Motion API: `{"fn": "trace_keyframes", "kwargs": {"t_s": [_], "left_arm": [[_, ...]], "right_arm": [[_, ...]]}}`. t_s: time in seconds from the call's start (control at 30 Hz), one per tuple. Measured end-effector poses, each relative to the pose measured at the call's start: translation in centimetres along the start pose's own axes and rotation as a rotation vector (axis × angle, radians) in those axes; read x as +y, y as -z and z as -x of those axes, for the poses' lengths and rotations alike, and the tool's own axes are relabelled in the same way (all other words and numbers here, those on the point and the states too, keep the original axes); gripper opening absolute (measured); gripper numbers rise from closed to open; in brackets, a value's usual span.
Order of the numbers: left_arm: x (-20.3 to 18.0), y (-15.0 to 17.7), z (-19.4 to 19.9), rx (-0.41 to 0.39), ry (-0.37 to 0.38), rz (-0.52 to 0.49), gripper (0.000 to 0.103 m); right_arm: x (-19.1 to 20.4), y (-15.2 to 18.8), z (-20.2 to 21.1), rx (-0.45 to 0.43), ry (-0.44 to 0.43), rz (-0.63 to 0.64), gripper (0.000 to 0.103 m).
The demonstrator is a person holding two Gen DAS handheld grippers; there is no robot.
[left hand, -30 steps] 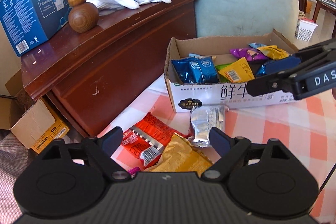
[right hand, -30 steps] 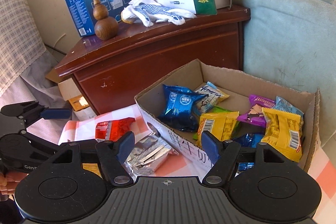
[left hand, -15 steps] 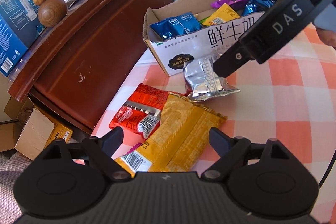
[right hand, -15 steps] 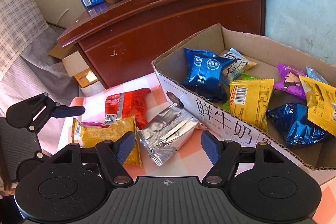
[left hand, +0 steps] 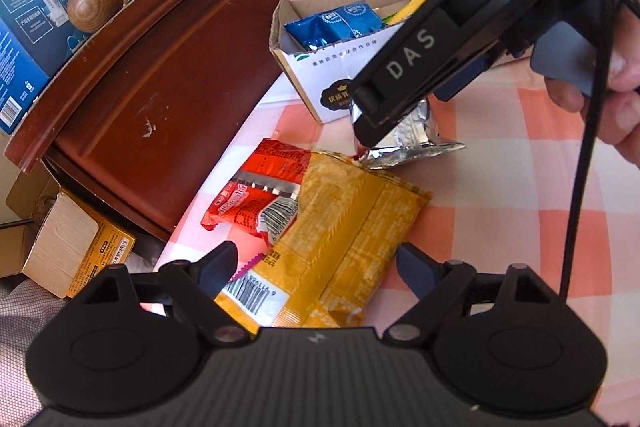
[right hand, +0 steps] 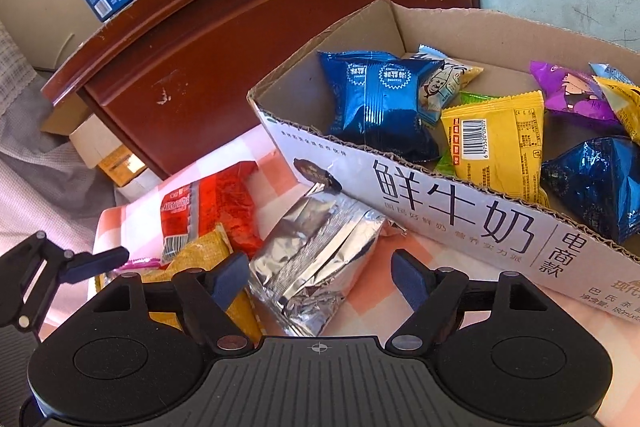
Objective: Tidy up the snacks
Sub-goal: 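Grasp the gold bag with the left tool while the right tool grasps the silver foil bag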
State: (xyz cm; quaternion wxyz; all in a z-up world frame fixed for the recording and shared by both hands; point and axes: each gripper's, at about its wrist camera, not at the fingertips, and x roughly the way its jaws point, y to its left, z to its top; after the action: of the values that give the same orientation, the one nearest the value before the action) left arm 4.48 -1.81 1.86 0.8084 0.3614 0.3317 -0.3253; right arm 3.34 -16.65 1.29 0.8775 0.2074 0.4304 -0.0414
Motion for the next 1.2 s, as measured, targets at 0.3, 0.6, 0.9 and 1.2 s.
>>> {"fn": "trace_keyframes", "kwargs": {"t_s": [0.3, 0.6, 0.9, 1.2], "left_arm": [[2.4, 0.0, -0.2, 0.075, 0.082, 0.219, 0.067], [4.4, 0.4, 0.1, 0.087, 0.113, 0.352, 0.065], [3.6, 0.1, 0.0, 0.084, 0.103, 0.299, 0.07], [1.2, -0.6, -0.8, 0.08, 0.008, 0.133, 0.074]], "right_arm": [[0.7, -0.2, -1.9, -0.028, 0.077, 0.04, 0.078], [0.1, 0.4, -0.4, 0.007, 0.043, 0.178, 0.061], [-0.4, 1.3, 1.9, 0.158, -0.051, 0.431, 0.062], [-0.6, 1.4, 1.3, 0.196, -0.022, 0.308, 0.074]]}}
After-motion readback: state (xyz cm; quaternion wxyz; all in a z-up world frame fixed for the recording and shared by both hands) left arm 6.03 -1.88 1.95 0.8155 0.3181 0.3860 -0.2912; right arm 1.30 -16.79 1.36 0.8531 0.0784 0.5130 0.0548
